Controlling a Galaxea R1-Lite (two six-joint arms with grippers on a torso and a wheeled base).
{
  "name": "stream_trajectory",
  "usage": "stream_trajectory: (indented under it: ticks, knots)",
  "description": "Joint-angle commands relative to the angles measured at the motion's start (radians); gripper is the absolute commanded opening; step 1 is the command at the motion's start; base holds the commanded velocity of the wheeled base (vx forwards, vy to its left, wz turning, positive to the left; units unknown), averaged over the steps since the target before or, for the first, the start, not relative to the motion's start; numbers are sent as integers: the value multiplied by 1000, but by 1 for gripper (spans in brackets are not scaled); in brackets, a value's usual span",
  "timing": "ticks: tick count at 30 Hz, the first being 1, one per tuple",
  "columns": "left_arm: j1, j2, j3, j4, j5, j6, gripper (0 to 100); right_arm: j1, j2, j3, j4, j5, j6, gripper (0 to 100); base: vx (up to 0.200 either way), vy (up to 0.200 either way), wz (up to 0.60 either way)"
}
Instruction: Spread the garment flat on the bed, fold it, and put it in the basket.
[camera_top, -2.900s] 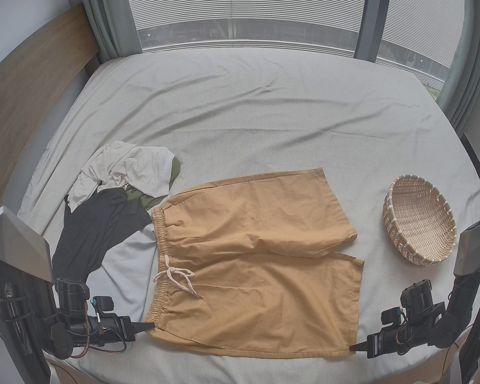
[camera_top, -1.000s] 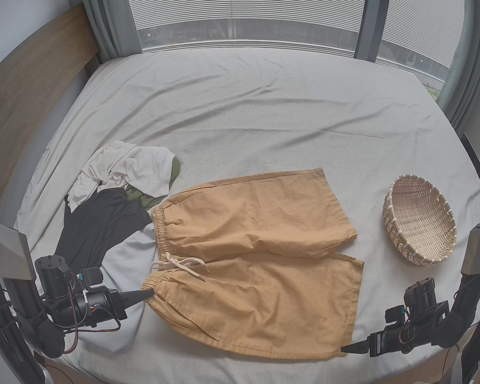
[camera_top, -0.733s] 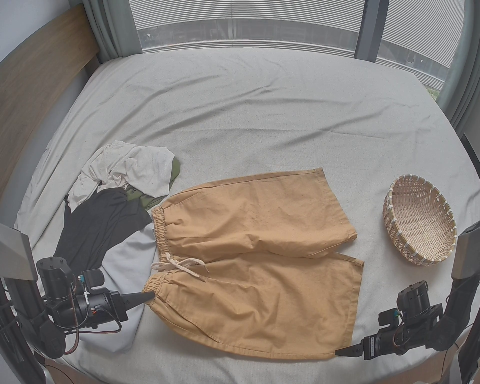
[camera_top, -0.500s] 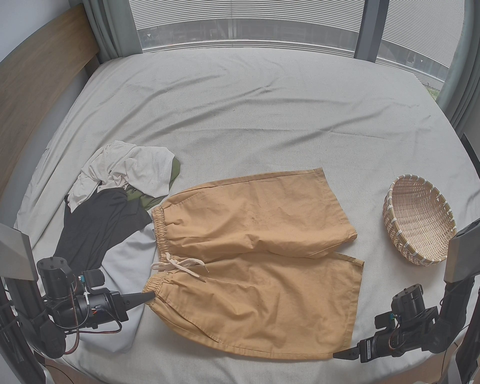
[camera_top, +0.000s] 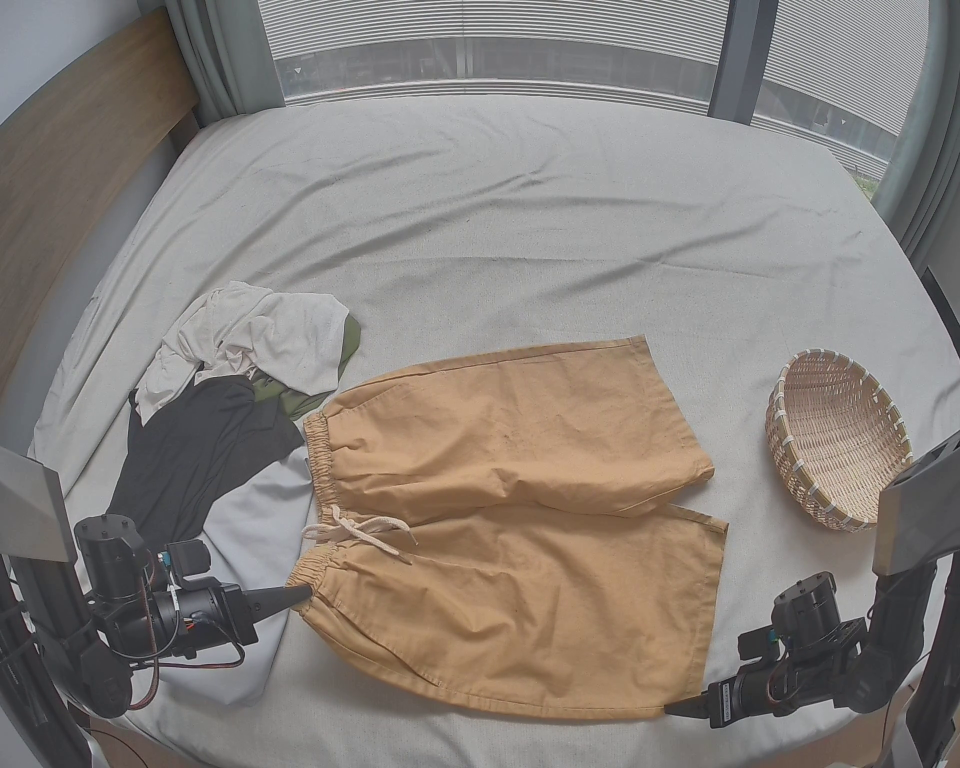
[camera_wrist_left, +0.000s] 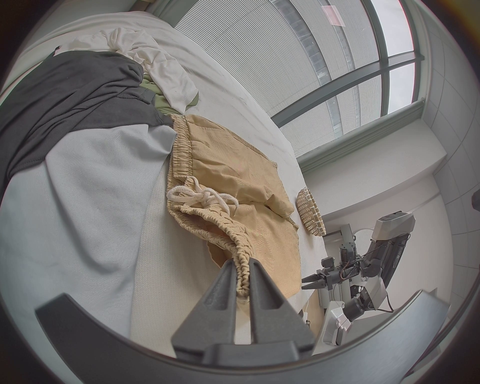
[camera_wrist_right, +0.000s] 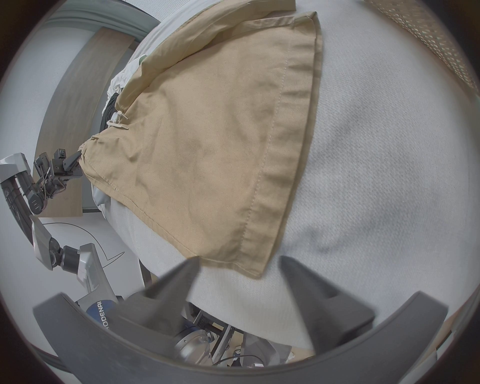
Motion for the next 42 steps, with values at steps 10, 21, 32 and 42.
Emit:
stream_trajectory:
  ticks: [10, 21, 32, 42]
  knots:
    - [2, 5, 1, -2, 0, -1, 0, -13, 6, 18, 11, -1, 4, 0, 0, 0, 0]
    - [3, 7, -2, -2, 0, -1, 0, -28, -275, 18, 23, 43, 120, 0, 0, 0, 0]
    - [3, 4, -13, -2, 0, -1, 0, -37, -424, 18, 91, 85, 146, 0, 0, 0, 0]
    - [3, -6, -61, -2, 0, -7, 0, -112, -490, -41, 76, 149, 190, 0, 0, 0, 0]
